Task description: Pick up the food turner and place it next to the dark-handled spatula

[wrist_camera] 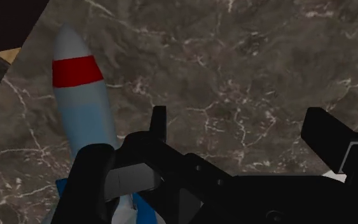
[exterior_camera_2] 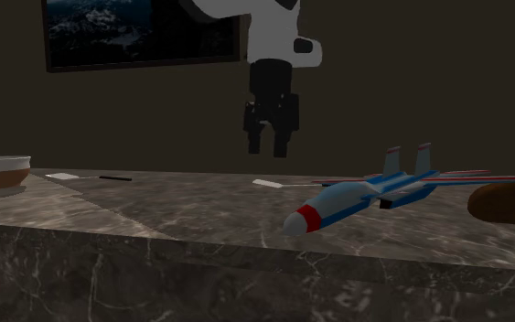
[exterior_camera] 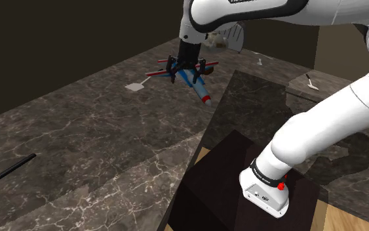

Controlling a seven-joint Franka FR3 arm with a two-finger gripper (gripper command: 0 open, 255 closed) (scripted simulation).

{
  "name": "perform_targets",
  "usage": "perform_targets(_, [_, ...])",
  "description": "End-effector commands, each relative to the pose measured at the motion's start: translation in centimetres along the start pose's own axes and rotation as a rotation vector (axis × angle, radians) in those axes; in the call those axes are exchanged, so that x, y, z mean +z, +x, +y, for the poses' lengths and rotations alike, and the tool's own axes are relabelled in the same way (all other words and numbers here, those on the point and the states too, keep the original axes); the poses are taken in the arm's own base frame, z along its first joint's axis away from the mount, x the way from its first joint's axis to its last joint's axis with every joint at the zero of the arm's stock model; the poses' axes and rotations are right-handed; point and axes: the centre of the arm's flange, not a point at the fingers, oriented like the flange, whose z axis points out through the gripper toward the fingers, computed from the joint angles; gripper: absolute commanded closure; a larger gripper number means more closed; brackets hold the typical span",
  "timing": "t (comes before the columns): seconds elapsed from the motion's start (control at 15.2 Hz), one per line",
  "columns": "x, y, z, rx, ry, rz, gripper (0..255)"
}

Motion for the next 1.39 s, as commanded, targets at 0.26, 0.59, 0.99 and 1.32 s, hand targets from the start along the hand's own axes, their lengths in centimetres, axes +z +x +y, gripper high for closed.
perform_targets(0.26, [1.6, 5.0, -5.7, 0.235, -0.004, 0.041, 0])
perform_targets(0.59, [2.5, 10.1, -9.3, 0.426, -0.010, 0.075, 0])
perform_targets(0.99, [3.3, 17.1, -12.3, 0.654, -0.016, 0.117, 0])
perform_targets(1.32, [5.1, 18.7, -12.6, 0.702, -0.017, 0.125, 0])
